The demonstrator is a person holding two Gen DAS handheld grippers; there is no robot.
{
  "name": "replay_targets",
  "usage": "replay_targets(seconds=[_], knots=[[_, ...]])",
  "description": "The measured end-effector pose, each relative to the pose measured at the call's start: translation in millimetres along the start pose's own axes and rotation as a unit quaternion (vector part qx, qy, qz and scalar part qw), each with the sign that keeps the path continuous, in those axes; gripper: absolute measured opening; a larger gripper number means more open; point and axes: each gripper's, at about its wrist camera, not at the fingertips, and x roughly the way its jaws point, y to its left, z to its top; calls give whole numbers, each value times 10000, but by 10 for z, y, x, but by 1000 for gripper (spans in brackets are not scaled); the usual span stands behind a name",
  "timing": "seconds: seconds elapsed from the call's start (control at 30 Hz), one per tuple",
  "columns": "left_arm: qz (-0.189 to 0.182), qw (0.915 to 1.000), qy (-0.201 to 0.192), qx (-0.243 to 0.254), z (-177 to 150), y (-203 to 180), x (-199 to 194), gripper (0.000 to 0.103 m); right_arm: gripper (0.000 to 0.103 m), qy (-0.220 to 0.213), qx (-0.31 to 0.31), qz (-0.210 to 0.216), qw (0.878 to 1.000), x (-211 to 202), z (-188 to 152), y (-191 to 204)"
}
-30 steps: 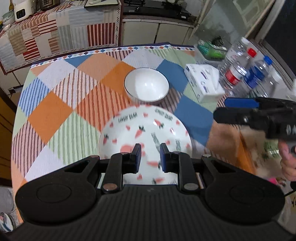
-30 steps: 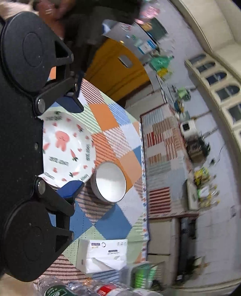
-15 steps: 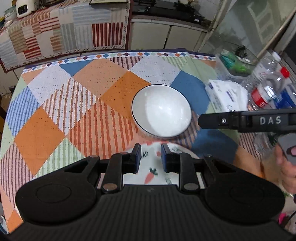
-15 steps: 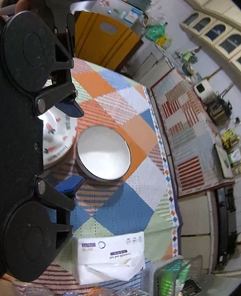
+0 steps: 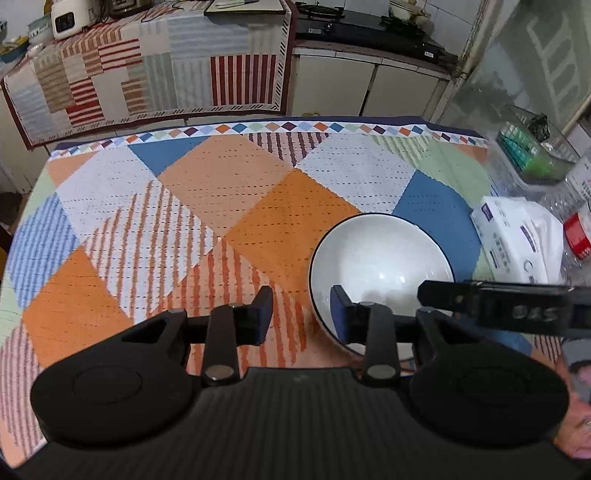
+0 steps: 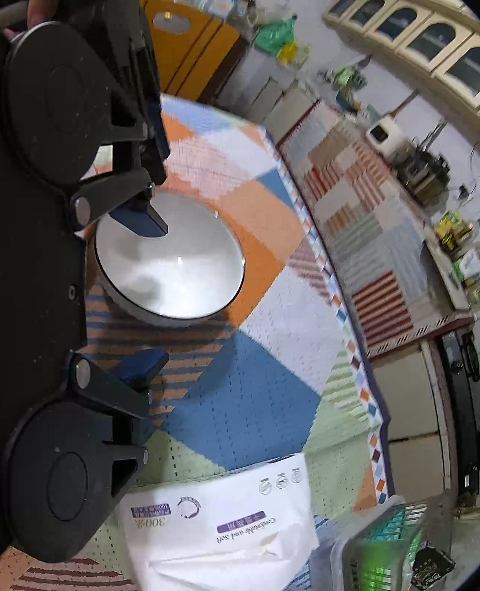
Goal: Organize plates and bowls
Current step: 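Lift the third bowl and carry it toward the bowl stack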
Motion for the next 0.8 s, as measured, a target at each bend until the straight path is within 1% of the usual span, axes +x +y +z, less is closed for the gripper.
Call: replay_targets(seconds=[0.07, 0.13, 0.17, 0.23, 0.27, 0.3, 0.33, 0.37, 0.4, 0.43, 0.47, 0.53, 0.6, 0.8], knots=[[-117, 9998, 84, -113, 0, 21, 87, 33, 60, -21, 50, -211, 9998, 95, 0, -10], [-200, 9992, 256, -240, -11, 28, 184, 33, 49, -9, 114, -299, 9995, 179, 0, -41], [-251, 9986, 320, -329, -24, 36, 221, 33, 47, 13, 171, -301, 9994, 218, -6, -64], [-338, 9976, 374, -468, -55, 39, 265, 32, 32, 14, 265, -265, 9993, 280, -47, -109], [-354, 9974, 388, -498, -65, 35, 286, 33, 31, 4, 289, -263, 9992, 294, -70, -117], [-409, 9970, 420, -505, -81, 19, 302, 32, 23, -15, 295, -303, 9991, 304, -85, -117], [-427, 9966, 459, -529, -88, 6, 322, 28, 17, -23, 293, -370, 9989, 315, -95, -112], [-424, 9962, 499, -575, -94, -8, 332, 25, 15, -33, 313, -366, 9988, 319, -99, -107], [-458, 9954, 579, -609, -92, -24, 341, 22, 10, -83, 337, -341, 9988, 312, -103, -99], [-498, 9946, 633, -653, -89, -40, 334, 13, 9, -146, 329, -394, 9986, 295, -105, -78], [-460, 9947, 647, -648, -87, -69, 315, 13, 10, -210, 302, -466, 9982, 282, -107, -53], [-395, 9964, 619, -433, -84, -154, 264, 13, 12, -252, 292, -542, 9978, 255, -101, -25], [-388, 9969, 628, -268, -76, -212, 192, 13, 12, -263, 379, -535, 9975, 194, -94, -39], [-516, 9965, 645, -104, -52, -392, -82, 13, 12, -12, 199, -577, 9981, -106, -62, -41]])
